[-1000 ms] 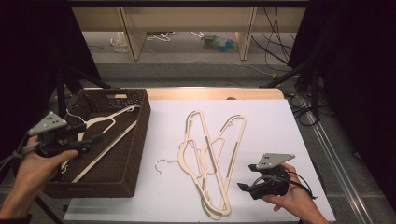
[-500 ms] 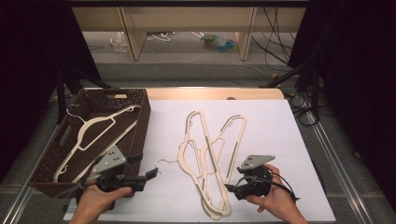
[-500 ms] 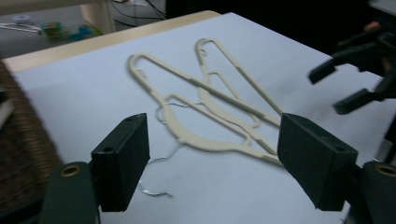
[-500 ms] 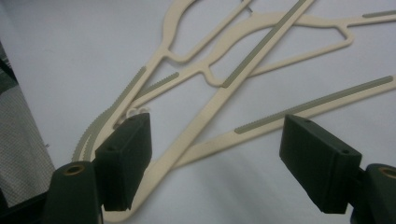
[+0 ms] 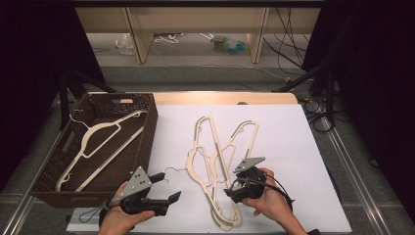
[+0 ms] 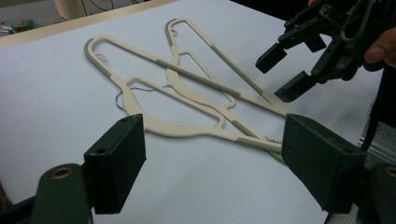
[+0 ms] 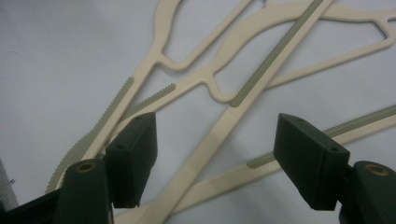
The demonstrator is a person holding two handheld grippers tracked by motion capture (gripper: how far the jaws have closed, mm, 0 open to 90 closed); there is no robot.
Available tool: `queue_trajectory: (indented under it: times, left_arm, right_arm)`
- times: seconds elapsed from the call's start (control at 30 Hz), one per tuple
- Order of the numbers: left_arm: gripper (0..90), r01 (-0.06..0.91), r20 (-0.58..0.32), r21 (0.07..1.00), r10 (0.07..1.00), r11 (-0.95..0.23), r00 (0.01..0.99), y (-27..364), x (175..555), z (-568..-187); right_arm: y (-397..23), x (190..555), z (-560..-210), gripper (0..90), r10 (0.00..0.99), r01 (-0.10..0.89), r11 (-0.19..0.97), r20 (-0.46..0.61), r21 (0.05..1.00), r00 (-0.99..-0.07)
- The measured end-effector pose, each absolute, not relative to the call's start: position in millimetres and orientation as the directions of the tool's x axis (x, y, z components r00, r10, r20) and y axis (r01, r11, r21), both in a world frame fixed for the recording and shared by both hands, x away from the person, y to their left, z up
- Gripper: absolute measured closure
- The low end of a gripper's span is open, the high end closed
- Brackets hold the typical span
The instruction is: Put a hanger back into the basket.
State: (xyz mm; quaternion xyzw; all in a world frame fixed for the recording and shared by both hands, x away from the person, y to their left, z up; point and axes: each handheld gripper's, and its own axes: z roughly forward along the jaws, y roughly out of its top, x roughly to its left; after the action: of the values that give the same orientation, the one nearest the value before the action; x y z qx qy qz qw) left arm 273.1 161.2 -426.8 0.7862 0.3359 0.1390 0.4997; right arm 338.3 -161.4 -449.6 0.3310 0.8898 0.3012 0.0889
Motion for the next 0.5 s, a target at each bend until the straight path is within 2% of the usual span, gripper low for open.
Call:
queue_trajectory:
  times: [0.13,0.5]
  left_arm:
    - [21.9,0.376,-0.086,0.872,0.659,-0.313,0.747,159.7,272.3,-430.2]
    - [22.0,0.372,-0.101,0.880,0.650,-0.294,0.754,160.9,272.8,-430.8]
  right_arm:
    - [-155.9,343.9,-453.7,34.2,0.661,0.566,0.607,0.041,0.558,-0.750]
    - [-147.1,356.1,-465.3,38.5,0.650,0.586,0.642,0.055,0.494,-0.758]
